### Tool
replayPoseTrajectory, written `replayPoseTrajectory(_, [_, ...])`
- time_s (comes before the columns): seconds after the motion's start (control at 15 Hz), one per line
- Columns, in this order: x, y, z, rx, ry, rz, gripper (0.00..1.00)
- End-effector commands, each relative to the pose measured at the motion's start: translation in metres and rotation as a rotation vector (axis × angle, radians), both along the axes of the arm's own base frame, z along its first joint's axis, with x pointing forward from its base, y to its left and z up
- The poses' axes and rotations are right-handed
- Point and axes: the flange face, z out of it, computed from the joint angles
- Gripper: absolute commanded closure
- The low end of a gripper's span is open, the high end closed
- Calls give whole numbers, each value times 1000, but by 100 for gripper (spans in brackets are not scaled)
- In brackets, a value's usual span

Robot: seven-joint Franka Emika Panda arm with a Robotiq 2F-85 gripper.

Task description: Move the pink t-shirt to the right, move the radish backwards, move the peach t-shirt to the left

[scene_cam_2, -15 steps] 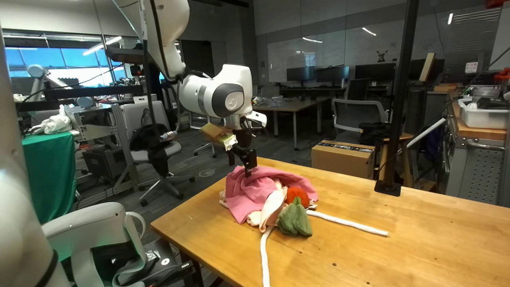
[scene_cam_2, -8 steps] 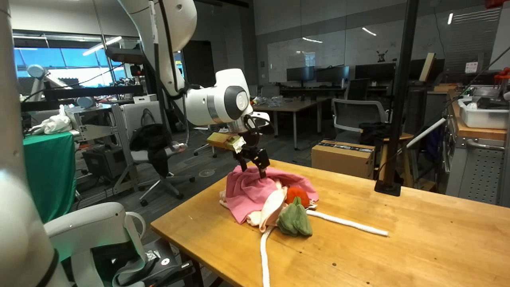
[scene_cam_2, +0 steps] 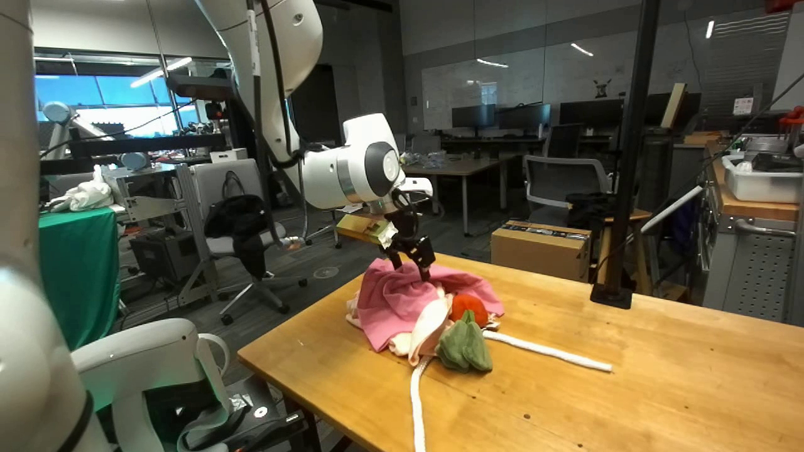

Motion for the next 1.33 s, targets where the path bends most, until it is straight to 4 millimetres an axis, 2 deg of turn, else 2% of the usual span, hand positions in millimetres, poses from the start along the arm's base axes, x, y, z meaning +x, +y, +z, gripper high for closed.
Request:
replayPoseTrajectory(0.0, [5,5,4,14,-41,1,42])
replayPoseTrajectory(0.33, [4,5,6,19,-50,2,80])
replayPoseTrajectory(0.53, [4,5,9,25,-57,-1,99])
replayPoseTrajectory(0.93, [4,-1,18,11,-103,-22,99])
replayPoseTrajectory(1.27, [11,-26,56,-122,-300,-94,99])
